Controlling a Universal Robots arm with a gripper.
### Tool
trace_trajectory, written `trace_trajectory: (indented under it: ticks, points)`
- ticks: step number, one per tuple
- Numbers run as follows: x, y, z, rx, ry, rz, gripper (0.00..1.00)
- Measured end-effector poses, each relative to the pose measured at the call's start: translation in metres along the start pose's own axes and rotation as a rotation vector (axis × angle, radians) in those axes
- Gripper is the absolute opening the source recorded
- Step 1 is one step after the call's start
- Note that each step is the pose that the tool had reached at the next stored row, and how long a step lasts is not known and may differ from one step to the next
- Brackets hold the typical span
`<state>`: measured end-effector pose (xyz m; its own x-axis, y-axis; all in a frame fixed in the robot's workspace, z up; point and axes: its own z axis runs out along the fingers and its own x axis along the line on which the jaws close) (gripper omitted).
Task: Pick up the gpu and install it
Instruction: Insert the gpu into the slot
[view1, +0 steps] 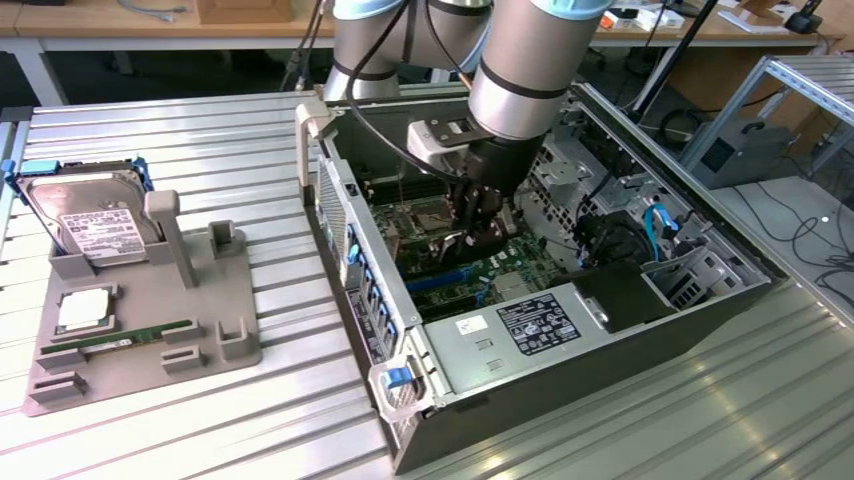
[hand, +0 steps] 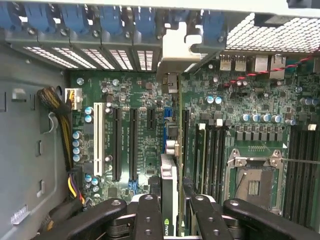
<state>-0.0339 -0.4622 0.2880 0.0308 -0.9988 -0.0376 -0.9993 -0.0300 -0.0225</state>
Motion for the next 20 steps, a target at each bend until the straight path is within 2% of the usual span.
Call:
trace_trajectory:
  ticks: [2, 8, 14, 20]
  points:
    - [0.0012, 0.0047, 0.0008, 0.0000, -0.0001, 0.000, 0.27]
    - [-0.0022, 0.0052, 0.0026, 0.0001, 0.0004, 0.002, 0.27]
    - [-0.0021, 0.0107, 0.0037, 0.0000, 0.0008, 0.002, 0.27]
    - [-0.0019, 0.0116, 0.0052, -0.0001, 0.0043, 0.002, 0.27]
